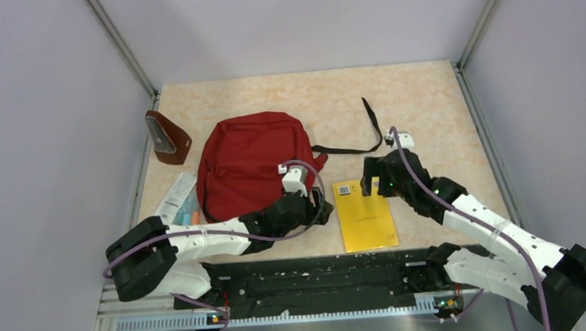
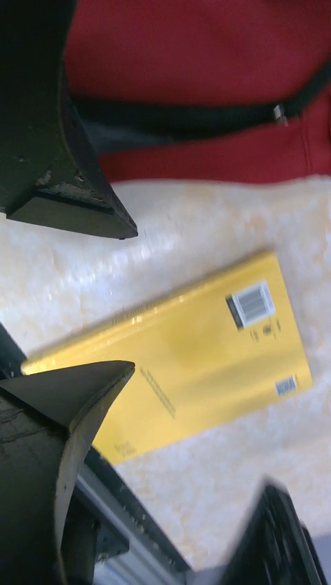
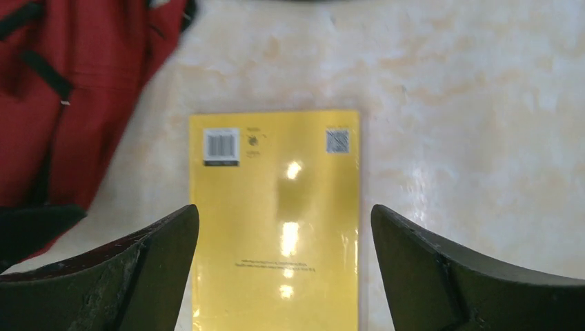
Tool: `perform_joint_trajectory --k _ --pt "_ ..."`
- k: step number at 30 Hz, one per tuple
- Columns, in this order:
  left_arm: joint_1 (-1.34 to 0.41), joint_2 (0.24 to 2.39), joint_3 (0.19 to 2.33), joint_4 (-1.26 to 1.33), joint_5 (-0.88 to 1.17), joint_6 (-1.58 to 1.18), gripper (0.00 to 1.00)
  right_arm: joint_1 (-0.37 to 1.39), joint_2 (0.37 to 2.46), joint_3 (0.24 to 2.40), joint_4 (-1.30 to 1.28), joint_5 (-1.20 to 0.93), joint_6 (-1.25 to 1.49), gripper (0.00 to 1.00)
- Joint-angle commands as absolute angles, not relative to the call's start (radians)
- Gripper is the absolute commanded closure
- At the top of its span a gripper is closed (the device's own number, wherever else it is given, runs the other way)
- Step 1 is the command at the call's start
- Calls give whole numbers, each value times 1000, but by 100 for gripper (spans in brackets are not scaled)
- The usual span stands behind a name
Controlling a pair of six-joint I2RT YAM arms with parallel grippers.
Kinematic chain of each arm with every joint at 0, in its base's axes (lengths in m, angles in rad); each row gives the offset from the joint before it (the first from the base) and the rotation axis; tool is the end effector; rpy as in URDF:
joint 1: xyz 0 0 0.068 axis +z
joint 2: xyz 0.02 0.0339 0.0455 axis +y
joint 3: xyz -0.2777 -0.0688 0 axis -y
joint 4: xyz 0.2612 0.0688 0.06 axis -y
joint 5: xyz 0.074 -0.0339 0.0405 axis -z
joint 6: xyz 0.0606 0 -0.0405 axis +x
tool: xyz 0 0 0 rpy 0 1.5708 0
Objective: Pack the student bag
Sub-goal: Pick up the book from the center of the board.
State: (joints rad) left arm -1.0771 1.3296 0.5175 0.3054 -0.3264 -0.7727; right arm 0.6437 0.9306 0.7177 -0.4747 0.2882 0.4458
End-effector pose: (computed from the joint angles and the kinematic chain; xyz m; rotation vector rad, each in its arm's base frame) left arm 0.1554 -0.2477 0.1711 0.1193 2.1448 -0.7932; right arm 0.1897 0.1208 0.2558 -0.0682 2.2375 0.2699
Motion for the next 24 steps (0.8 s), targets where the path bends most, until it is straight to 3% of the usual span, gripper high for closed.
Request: perform_joint_trajectory --k 1,10,15,24 --pt "-1142 1401 638 308 -321 -793 30 562 881 578 -487 308 680 7" --pt "-1207 1619 732 352 -257 -869 29 517 905 404 -353 116 734 21" --pt "-1209 1597 669 373 -275 -913 29 542 943 321 -257 -7 752 38" --pt "-1209 1558 580 355 -258 -960 25 723 999 291 -217 -10 846 46"
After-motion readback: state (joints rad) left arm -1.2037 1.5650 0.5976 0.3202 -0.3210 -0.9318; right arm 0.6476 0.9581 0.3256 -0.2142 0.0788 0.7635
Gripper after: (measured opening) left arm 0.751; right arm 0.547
